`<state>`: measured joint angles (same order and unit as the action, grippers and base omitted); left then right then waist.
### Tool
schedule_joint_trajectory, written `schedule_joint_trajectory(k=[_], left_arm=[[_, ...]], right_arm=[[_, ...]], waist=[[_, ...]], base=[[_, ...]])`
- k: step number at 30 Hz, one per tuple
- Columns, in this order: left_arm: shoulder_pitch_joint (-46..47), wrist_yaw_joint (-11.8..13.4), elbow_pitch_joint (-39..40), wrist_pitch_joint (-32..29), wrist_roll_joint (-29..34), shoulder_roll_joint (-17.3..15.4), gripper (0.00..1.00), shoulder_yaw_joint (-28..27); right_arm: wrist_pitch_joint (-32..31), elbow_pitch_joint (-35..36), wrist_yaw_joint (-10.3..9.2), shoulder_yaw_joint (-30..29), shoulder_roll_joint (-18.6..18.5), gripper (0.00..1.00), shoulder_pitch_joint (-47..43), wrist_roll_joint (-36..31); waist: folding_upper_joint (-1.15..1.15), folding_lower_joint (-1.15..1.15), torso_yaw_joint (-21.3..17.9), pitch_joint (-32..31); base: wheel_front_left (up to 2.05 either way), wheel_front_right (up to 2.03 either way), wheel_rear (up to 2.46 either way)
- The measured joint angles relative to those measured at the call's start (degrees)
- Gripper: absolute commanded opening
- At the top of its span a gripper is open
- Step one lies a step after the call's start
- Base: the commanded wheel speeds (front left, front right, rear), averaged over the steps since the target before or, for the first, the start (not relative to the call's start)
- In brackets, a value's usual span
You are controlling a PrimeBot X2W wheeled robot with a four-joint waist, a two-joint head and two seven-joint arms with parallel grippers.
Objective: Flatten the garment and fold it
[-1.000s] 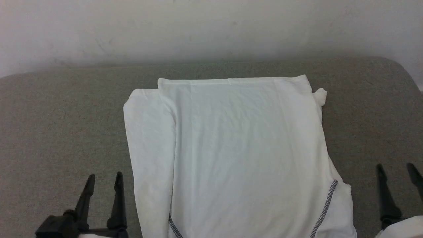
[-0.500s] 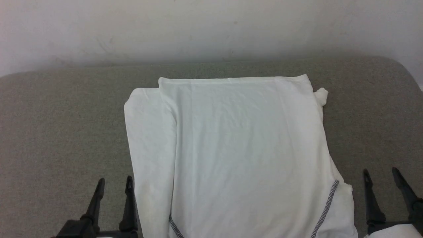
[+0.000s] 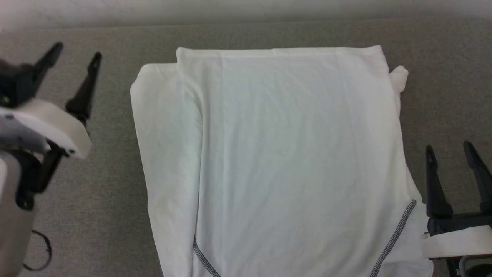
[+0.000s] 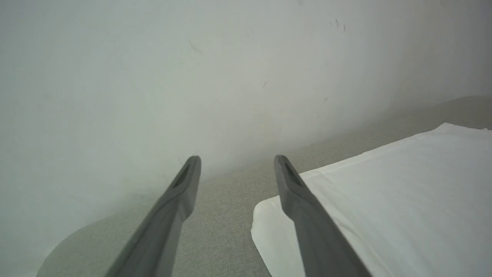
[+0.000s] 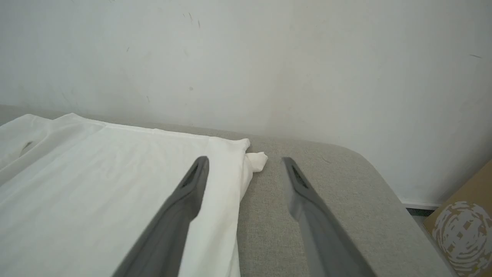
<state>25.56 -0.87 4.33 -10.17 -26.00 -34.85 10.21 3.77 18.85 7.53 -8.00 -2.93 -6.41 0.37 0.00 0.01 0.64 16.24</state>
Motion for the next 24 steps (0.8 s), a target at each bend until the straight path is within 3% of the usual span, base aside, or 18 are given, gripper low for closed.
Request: schedule_joint_trajectory(k=[4,8,18,24], left_arm=[[10.5,-3.5,-4.5,-7.4,-2.9,-2.4,1.00,0.9],[16.7,-5.1,-8.9,-13.5,-7.0,-2.4,1.00,3.0],[21.5,-6.1,-17.0,-23.8,-11.6,-2.7,1.00,8.5],[22.8,-6.2,-17.9,-25.6,-14.3,-3.5,1.00,8.8]], right_arm=[[-0.2,1.5,0.00,0.8,0.0,1.00,2.8,-0.8],[-0.2,1.9,0.00,1.3,0.0,1.00,4.8,-1.1],[-0.7,2.7,0.00,2.0,0.0,1.00,6.5,-1.3],[-0.7,2.6,0.00,1.4,0.0,1.00,6.8,-1.0]], waist=[[0.00,0.00,0.0,4.5],[0.00,0.01,-0.2,9.0],[0.00,0.00,-1.2,17.3],[0.00,-0.02,-2.0,19.5]], base=[[0.00,0.00,0.00],[0.00,0.00,0.00],[0.00,0.00,0.00],[0.00,0.00,0.00]])
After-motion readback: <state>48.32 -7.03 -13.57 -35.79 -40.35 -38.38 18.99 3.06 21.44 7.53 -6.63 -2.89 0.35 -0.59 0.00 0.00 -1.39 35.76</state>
